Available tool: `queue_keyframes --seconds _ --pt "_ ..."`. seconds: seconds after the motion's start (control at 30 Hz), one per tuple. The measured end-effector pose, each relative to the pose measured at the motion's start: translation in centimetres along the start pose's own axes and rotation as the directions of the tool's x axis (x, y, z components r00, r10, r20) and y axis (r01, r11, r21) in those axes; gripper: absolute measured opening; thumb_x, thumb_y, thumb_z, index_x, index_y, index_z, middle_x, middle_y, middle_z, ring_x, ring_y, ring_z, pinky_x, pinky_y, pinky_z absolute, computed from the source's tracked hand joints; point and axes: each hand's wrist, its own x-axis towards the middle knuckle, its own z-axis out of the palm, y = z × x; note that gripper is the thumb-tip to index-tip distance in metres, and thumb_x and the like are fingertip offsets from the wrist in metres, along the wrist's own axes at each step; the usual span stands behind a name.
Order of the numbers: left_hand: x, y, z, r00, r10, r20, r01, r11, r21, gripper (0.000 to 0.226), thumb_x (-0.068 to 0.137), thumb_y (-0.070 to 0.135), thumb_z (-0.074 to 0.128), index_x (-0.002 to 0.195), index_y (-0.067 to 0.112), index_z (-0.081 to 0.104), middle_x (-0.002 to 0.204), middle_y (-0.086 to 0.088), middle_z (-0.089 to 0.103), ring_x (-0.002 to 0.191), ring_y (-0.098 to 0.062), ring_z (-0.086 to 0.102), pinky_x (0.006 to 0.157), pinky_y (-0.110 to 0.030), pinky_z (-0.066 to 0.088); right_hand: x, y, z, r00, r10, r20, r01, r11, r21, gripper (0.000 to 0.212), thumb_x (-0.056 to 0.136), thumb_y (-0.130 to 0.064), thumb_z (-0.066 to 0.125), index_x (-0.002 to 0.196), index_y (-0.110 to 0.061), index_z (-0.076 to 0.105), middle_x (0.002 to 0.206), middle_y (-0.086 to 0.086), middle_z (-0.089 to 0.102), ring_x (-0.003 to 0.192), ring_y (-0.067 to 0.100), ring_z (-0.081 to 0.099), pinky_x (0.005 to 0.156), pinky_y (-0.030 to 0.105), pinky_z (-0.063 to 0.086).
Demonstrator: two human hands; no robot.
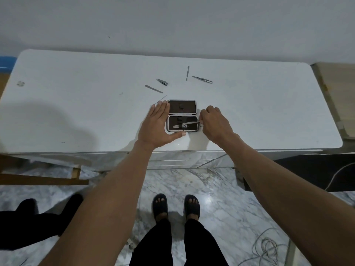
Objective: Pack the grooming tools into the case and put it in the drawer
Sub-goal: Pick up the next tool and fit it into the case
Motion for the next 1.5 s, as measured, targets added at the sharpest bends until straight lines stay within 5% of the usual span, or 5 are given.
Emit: queue_keyframes --seconds 0.6,1.23,1.5 --pt "0.0 -0.3 0.4 0.999 0.023 -0.035 -0.023 1.000 0.009 0.121 0.079 0.087 0.049 0.159 -0.002 0.030 0.167 -0.015 0.030 0.158 -0.026 0.022 0.131 -0.045 0.014 0.3 -2.4 1.8 0.991 -0.015 -0.134 0.012 1.000 -0.025 0.018 0.087 -0.006 0.059 0.104 -0.002 0.062 0.114 0.018 0.055 0.103 0.037 0.050 0.067 0.044 0.046" --pt "0.0 -0.1 0.3 1.000 0.015 -0.021 -0.014 1.000 0.025 0.121 0.079 0.088 0.046 0.160 0.000 0.029 0.168 -0.013 0.029 0.159 -0.024 0.020 0.131 -0.045 0.015 0.4 -2.4 1.3 0.994 0.056 -0.097 -0.037 0.982 0.186 0.012 0.091 -0.019 0.063 0.097 -0.012 0.072 0.104 0.009 0.058 0.106 0.030 0.049 0.077 0.045 0.052" --pt "0.0 -0.1 0.3 0.999 0.014 -0.047 -0.014 1.000 0.008 0.121 0.081 0.092 0.042 0.159 -0.001 0.031 0.168 -0.014 0.030 0.158 -0.024 0.022 0.130 -0.047 0.020 2.2 -2.3 -0.6 0.986 0.098 -0.134 -0.051 0.946 0.320 0.017 0.090 -0.027 0.063 0.103 -0.021 0.070 0.102 0.001 0.060 0.109 0.022 0.048 0.072 0.034 0.047"
